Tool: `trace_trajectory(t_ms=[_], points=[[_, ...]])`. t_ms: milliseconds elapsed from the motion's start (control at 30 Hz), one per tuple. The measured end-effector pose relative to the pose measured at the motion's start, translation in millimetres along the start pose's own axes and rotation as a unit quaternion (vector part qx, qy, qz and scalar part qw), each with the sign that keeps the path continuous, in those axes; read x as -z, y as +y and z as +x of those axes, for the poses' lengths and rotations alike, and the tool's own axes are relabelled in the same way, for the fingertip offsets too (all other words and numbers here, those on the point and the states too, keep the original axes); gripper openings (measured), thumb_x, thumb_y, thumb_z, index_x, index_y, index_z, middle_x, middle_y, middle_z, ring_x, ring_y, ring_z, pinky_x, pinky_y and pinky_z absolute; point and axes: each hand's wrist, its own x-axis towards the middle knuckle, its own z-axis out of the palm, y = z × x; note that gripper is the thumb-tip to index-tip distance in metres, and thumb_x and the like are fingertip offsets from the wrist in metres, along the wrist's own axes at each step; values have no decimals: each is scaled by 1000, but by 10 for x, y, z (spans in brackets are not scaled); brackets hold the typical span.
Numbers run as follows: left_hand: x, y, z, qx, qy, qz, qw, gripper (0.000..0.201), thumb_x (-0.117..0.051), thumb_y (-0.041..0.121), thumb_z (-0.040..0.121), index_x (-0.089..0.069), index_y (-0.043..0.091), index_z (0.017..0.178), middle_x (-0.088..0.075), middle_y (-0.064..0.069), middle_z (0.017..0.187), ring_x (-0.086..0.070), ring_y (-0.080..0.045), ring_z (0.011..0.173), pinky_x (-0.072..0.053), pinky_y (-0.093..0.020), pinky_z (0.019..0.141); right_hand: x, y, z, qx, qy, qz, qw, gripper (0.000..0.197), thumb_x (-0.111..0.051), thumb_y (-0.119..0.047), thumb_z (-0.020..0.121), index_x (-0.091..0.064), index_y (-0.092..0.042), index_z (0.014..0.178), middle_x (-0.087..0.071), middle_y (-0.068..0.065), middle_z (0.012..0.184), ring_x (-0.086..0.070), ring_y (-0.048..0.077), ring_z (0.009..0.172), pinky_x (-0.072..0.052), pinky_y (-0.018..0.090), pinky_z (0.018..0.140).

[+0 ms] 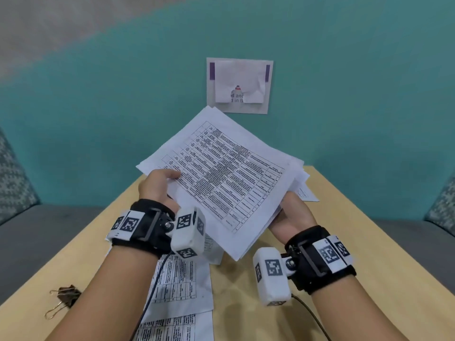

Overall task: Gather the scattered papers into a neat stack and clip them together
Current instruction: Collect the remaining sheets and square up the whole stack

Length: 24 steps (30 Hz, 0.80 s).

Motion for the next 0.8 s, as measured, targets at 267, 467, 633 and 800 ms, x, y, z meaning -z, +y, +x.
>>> trace_trajectory(t_ms=[267,467,633,800], points=[[-104,283,-377,-232,-70,66,968,41,-65,-20,78,-65,12,104,-75,-8,105,-72,-30,106,-57,-45,93,210,-373,10,103,63,-27,992,38,-57,-42,94,-66,-15,120,-72,0,120,-65,21,111,-47,45,100],[-217,281,-556,-296,-176,169,923,45,-66,-23,79,-66,17,99,-77,-5,102,-74,-26,98,-60,-43,87,218,-458,-66,144,-53,-193,969,69,-78,-45,80,-55,-23,141,-68,-5,130,-61,17,124,-45,47,105],[-251,198,-549,-305,-191,188,914,47,-66,-20,82,-67,21,103,-77,0,104,-74,-23,102,-59,-46,94,31,-501,-232,190,-95,-237,948,29,-80,-10,78,-71,-10,106,-78,7,99,-74,29,94,-59,42,85],[-307,87,-539,-342,-191,185,901,46,-69,-17,82,-66,22,105,-77,2,105,-75,-20,100,-61,-41,89,-51,-470,-178,306,16,-269,913,21,-82,-4,79,-73,-21,89,-78,-3,89,-75,17,84,-59,35,82]])
